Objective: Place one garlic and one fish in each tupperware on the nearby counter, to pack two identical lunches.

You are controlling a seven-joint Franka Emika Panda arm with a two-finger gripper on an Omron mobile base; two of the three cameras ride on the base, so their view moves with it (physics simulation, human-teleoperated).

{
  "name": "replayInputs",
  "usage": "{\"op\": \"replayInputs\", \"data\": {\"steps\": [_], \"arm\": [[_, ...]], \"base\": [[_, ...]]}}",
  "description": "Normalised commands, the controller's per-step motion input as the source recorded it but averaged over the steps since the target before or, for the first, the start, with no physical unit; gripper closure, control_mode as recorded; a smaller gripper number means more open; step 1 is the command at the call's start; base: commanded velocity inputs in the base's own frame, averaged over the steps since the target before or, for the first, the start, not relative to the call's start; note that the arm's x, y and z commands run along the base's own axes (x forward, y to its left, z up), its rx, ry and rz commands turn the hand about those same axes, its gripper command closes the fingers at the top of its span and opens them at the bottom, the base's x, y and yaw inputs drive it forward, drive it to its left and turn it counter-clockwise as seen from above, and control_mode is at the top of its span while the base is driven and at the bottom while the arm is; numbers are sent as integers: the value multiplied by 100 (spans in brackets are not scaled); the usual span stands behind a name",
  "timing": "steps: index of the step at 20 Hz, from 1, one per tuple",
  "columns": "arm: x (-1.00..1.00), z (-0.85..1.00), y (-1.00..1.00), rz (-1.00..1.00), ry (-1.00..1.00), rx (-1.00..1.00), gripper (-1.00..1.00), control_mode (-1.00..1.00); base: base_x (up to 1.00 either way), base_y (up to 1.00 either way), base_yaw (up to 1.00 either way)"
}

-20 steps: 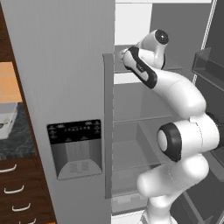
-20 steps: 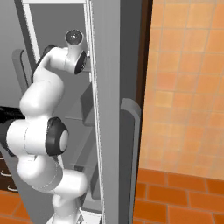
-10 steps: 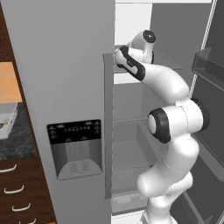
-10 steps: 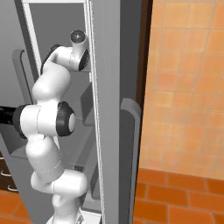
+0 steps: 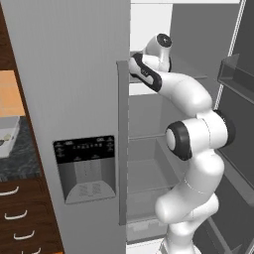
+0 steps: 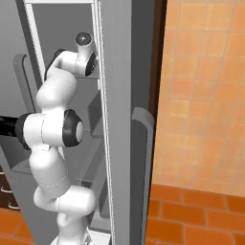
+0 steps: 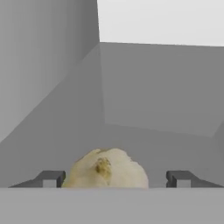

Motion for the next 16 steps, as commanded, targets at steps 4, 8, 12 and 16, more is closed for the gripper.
{"op": "replayInputs", "data": {"steps": [4, 8, 12, 16], "arm": [[3, -5, 0, 0, -2, 0, 100, -100], [-47, 0, -3, 0, -8, 1, 100, -100], [-100, 2, -1, 2, -49, 1, 100, -100], [-100, 29, 0, 0, -42, 0, 100, -100]], "base": [[0, 0, 0], [0, 0, 0], [0, 0, 0], [0, 0, 0]]}}
